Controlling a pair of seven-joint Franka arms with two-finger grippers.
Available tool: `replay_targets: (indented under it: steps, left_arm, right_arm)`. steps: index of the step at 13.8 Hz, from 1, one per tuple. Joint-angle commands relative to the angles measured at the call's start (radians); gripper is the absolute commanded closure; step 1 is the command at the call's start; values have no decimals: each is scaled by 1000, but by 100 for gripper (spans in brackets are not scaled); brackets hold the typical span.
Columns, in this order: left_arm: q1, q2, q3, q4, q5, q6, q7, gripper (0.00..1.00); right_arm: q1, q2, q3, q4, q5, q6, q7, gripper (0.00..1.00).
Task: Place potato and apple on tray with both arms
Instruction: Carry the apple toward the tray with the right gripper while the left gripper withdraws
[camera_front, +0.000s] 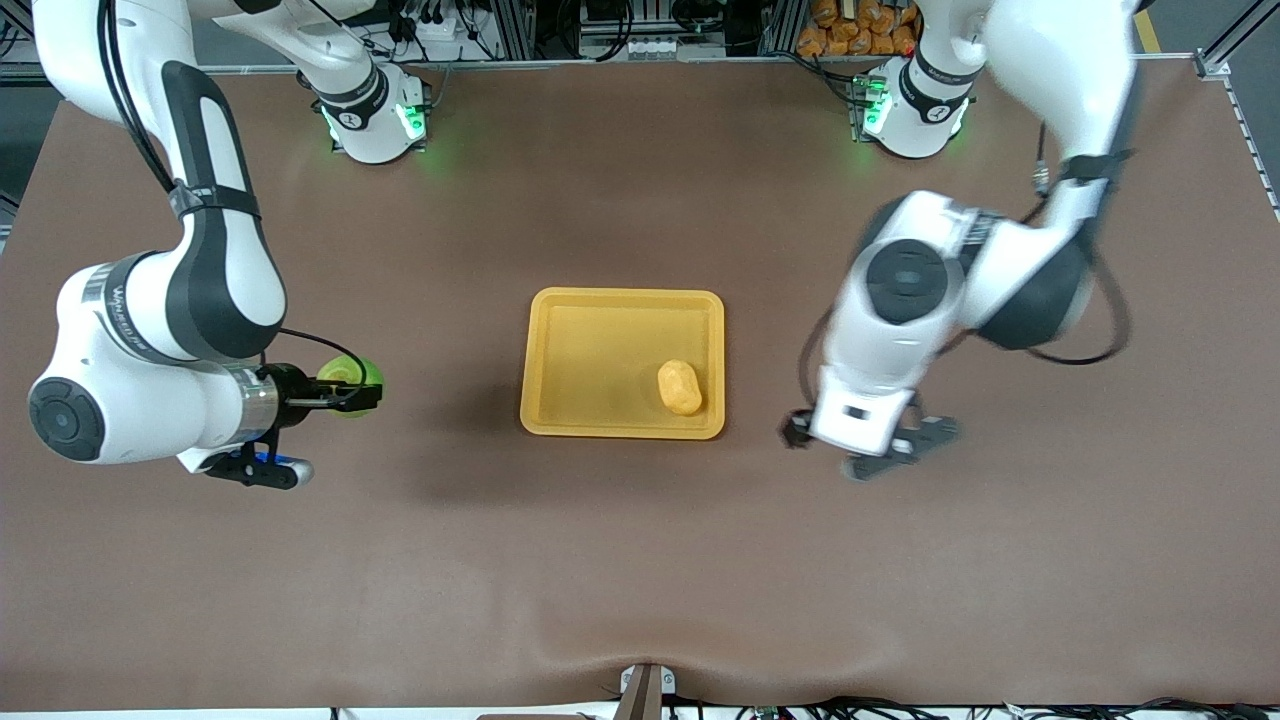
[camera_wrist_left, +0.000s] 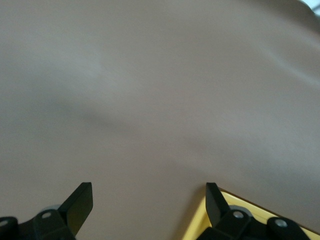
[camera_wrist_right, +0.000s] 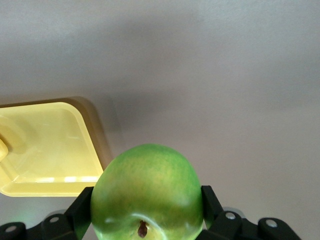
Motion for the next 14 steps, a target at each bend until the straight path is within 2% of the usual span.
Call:
replay_targets:
  steps: [1, 5, 10, 14]
  left_arm:
    - [84, -64, -10, -28, -30, -42, 142, 0]
    - [191, -148, -10, -39, -113, -160, 409, 0]
    - [326, -301, -10, -172, -234, -168, 625, 0]
    - [340, -340, -3, -188, -239, -170, 733, 0]
  right_arm:
    - [18, -14, -1, -4, 23, -1, 51, 100]
    - [79, -12, -2, -5, 23, 26, 140, 100]
    - [134, -11, -1, -11, 25, 54, 207, 100]
    - [200, -6, -2, -54, 25, 138, 267, 100]
